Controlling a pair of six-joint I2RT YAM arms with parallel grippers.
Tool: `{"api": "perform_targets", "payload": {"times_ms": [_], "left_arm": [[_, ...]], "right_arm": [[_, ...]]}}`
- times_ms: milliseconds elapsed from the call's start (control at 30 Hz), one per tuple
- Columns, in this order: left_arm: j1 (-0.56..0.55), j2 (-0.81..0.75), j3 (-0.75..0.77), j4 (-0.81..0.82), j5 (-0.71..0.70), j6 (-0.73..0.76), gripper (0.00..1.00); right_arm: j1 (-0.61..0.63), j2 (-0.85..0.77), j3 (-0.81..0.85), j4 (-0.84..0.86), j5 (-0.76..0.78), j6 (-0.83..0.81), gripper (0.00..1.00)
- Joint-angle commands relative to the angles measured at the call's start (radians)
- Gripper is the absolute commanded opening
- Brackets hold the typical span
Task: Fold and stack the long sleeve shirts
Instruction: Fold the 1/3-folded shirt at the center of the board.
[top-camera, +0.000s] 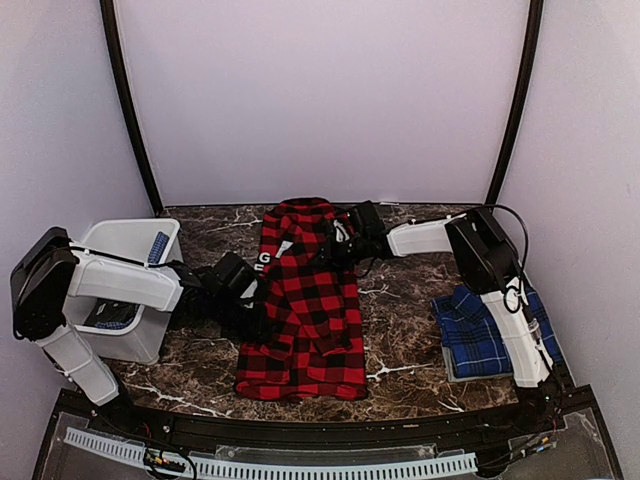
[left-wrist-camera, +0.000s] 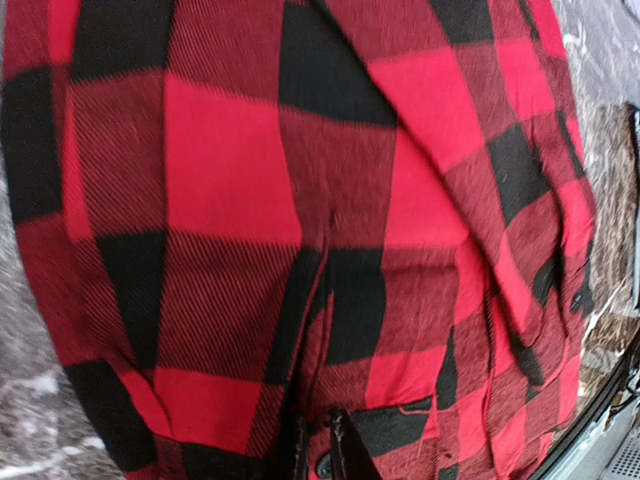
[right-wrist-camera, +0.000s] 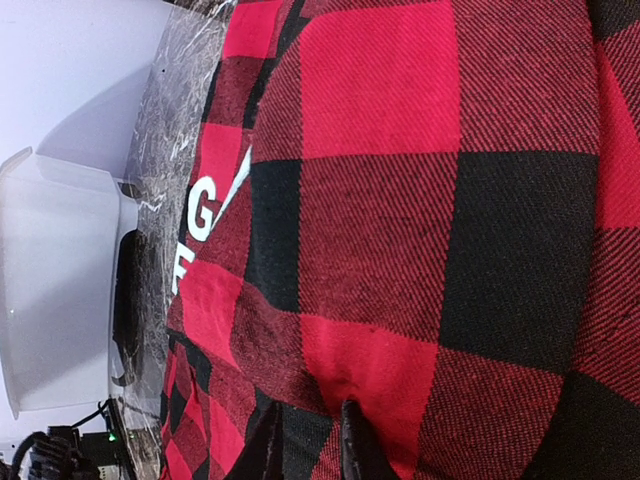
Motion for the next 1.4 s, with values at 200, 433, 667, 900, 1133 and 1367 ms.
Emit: {"api": "perform_targets", "payload": {"times_ms": [200,433,667,900,1133,1367], "left_arm": [[-0.049,0.027,-0.026,-0.014,0.003,-0.038,0.08],[-0.049,-0.06,0.016,-0.091,-0.011,-0.026,0.08],[-0.049,-0.211,-0.039,-0.158,-0.031,-0.058,0.12],[-0.049,-0.313,-0.16,-0.169,-0.006,-0.117,0.12],[-0.049,-0.357,-0.213,-0.144,-0.007,-0.151,0.13],[-0.047,-0.35,-0.139,-0.135,-0.059,-0.115,0.16]], "right_arm": [[-0.018,-0.044,0.009,-0.116,0.063,-0.095,0.21],[-0.006,-0.165,-0.036,-0.166,0.098,-0.161,0.27],[0.001,-0.407,-0.328,-0.126,0.142,-0.184,0.32],[0.037,-0.637,-0.659,-0.092,0.162,-0.175,0.4],[0.066,-0.687,-0.741,-0.047,0.174,-0.151,0.44],[0.129,-0.58,-0.551,-0.111,0.207,-0.18,0.43]]}}
